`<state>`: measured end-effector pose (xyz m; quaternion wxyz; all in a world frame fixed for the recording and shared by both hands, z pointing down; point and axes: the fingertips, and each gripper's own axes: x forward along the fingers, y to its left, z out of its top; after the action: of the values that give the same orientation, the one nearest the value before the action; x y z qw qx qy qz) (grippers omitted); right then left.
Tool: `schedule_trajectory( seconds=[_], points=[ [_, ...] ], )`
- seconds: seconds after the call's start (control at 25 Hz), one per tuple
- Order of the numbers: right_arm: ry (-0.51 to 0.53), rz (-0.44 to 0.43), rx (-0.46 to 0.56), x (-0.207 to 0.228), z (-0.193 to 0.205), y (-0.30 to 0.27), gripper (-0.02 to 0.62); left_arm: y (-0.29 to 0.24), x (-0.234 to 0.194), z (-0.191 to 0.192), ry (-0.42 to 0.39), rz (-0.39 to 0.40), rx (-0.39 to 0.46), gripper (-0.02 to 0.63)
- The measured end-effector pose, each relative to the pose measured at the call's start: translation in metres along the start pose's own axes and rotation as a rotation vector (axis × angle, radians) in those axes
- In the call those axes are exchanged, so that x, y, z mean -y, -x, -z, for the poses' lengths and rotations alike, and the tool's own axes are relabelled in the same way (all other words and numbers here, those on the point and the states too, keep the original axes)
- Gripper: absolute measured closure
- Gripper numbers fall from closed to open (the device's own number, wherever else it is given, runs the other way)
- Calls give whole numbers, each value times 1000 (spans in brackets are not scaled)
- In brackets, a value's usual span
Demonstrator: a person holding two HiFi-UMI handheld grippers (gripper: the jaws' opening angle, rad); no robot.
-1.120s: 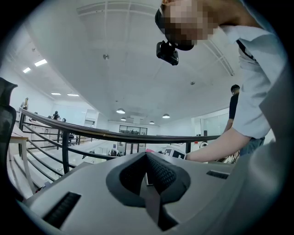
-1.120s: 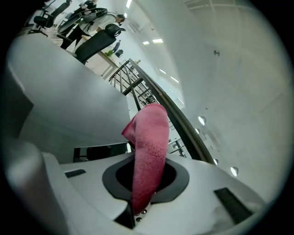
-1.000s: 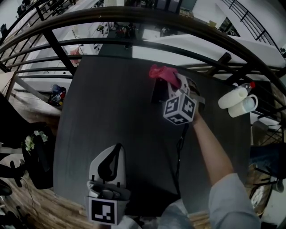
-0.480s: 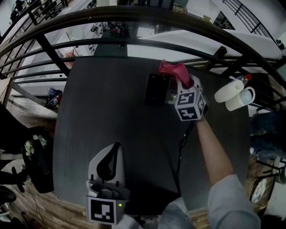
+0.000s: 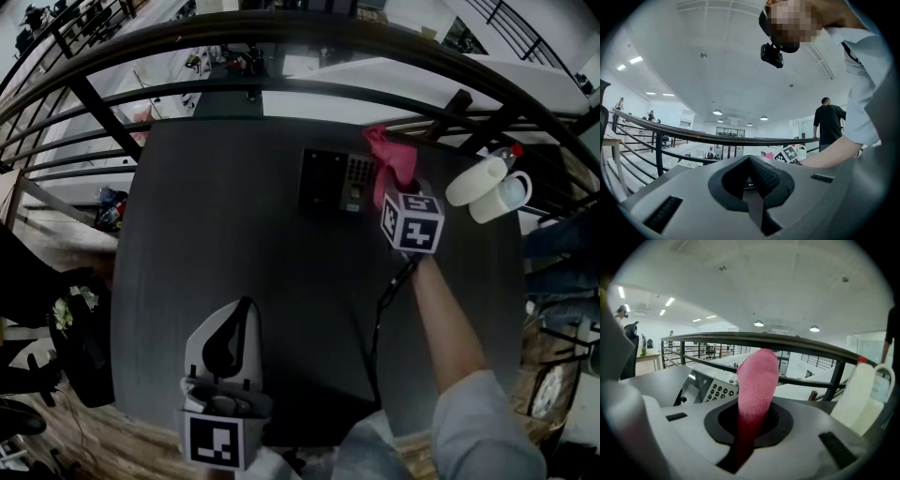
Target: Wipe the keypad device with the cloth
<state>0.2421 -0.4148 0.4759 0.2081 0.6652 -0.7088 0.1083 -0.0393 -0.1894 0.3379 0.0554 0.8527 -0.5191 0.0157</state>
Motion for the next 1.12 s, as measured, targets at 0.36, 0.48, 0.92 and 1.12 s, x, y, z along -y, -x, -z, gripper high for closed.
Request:
schedule_trajectory(
  seconds=[0.36, 0.48, 0.92, 1.12],
  points=[
    [-450, -38, -57, -15, 58, 14, 565, 5, 3, 2, -3, 0, 0, 603],
    [-635, -53, -70, -24, 74, 19, 565, 9, 5, 0, -2, 2, 0, 603],
    [-864, -116, -91, -57, 96, 49, 566, 20, 11, -12, -15, 5, 20, 603],
    [-905, -169, -83, -72, 96, 69, 566, 25, 18, -18, -25, 14, 34, 603]
  ],
)
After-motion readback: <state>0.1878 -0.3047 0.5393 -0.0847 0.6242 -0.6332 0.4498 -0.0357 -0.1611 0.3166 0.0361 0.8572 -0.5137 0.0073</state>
